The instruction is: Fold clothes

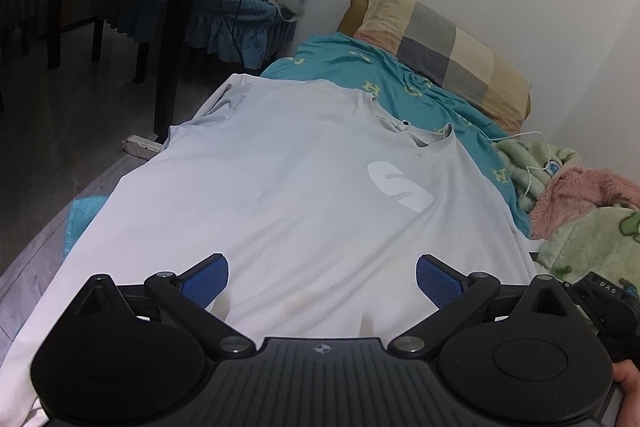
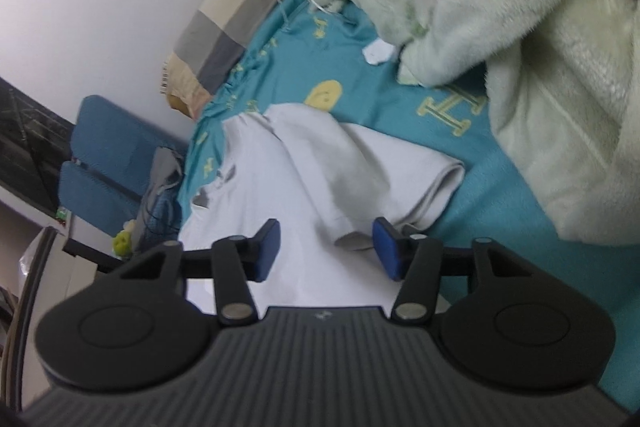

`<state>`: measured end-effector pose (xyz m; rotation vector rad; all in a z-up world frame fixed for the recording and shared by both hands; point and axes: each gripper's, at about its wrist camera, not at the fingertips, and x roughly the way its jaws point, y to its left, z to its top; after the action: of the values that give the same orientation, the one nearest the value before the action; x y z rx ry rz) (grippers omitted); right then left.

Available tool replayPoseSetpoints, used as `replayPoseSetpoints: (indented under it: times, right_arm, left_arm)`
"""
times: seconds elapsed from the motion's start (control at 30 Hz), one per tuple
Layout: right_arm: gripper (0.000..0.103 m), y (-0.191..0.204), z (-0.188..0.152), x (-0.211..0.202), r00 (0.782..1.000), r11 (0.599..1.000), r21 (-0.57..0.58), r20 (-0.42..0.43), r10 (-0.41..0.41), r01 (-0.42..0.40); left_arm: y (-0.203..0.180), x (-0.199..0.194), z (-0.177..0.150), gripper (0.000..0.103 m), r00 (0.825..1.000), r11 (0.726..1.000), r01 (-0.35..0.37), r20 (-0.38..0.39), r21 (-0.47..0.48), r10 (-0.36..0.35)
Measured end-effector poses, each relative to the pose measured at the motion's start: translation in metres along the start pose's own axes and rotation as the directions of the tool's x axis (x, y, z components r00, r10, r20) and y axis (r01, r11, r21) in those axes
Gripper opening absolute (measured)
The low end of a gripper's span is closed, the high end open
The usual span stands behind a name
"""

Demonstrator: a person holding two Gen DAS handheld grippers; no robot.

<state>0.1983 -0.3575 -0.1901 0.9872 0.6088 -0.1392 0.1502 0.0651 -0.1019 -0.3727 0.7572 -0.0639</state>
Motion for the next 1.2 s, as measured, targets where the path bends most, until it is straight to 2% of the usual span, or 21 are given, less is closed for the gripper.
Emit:
replayPoseSetpoints:
  times: [0.1,0.17,0.27,0.43,0.53,0.63,0.83,1.0,1.2]
  right_arm:
    - [0.05,-0.001,-0.001,-0.004,1.0,0.999,0.033,0.002,0.027,-0.027]
    - [0.05,-0.005,-0.001,-0.002,0.999,0.995,0.094,-0.024,0.045,-0.043]
    - [0.051,-0.006,-0.003,-0.003,0.999,0.994,0.101,-0.008,0.052,-0.051]
    - [0.051,-0.014,0.0,0.001,0.996,0.98,0.177,0.0,0.091,-0.089]
    - [0.051,-0.017,0.005,0.001,0.992,0.97,0.211,0.036,0.117,-0.122]
    - [0.051,-0.019,0.016,0.0,0.985,0.965,0.212,0.11,0.133,-0.154]
    - [0.051,-0.007,0.032,-0.02,0.962,0.982,0.084,0.234,0.143,-0.167]
    - [0.051,-0.001,0.025,-0.016,0.983,0.993,0.078,0.165,0.076,-0.09]
    - [0.051,0.003,0.005,-0.019,0.995,0.994,0.102,0.095,0.031,-0.041]
  left_arm:
    - [-0.001,0.002,-0.001,0.101,1.0,1.0,-0.002,-0.01,-0.004,0.002]
    - [-0.001,0.004,-0.001,0.101,1.0,1.0,-0.002,-0.017,-0.007,0.002]
    - [-0.002,0.005,-0.002,0.101,1.0,1.0,0.0,-0.024,-0.006,0.0]
    - [-0.004,0.008,-0.003,0.101,0.999,1.0,0.001,-0.036,-0.008,-0.002]
    - [-0.004,0.01,-0.004,0.101,0.999,1.0,0.006,-0.048,-0.013,-0.007]
    - [-0.004,0.011,-0.006,0.101,0.999,1.0,0.005,-0.051,-0.008,-0.005]
    - [-0.004,0.015,-0.007,0.101,0.998,1.0,-0.009,-0.06,-0.004,0.009]
    - [-0.005,0.015,-0.01,0.101,0.998,1.0,-0.011,-0.066,0.007,0.012]
    - [-0.005,0.017,-0.011,0.101,0.997,1.0,-0.009,-0.078,0.008,0.01]
